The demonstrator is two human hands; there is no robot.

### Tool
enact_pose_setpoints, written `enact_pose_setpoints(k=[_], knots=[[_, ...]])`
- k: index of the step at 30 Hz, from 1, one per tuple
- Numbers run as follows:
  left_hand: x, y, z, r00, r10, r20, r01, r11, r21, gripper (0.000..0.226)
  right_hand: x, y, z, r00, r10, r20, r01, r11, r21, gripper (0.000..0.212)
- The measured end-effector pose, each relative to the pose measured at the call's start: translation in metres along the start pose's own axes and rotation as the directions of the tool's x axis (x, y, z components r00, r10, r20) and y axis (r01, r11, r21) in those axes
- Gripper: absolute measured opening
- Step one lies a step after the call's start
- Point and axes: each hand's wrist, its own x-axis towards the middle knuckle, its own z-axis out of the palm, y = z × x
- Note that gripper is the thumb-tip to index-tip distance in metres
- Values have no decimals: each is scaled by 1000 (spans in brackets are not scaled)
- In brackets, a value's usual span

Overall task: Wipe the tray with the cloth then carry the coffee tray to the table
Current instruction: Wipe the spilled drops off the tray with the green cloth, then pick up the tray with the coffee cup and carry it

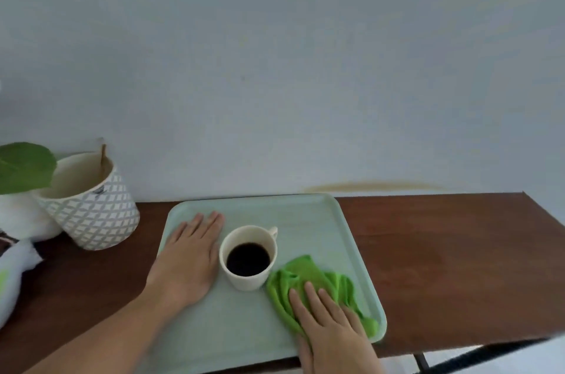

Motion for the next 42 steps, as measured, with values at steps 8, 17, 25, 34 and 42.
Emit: enact_pose_setpoints(k=[8, 17, 25, 34, 42], knots=[[4, -16, 12, 1000, 8, 31, -10, 997, 80, 67, 11, 3, -58, 914, 368, 172, -388, 665, 639, 28], [-1, -8, 1, 999, 10, 38, -14, 993, 118, 67, 84, 77, -104, 726, 471, 501, -105, -643, 758, 40], [-2, -1, -4, 1000, 16, 10, -16, 999, 52, 69, 98, 118, -86, 568, 745, 351, -105, -357, 928, 32], [-7, -2, -11, 1000, -21, -8, 20, 997, -78, 65, 54, 79, -78, 613, 776, -151, -588, 576, 568, 61], [-76, -2, -18, 826, -556, -93, 511, 807, -296, 55, 37, 43, -45, 769, 640, 12, -621, 742, 254, 59]])
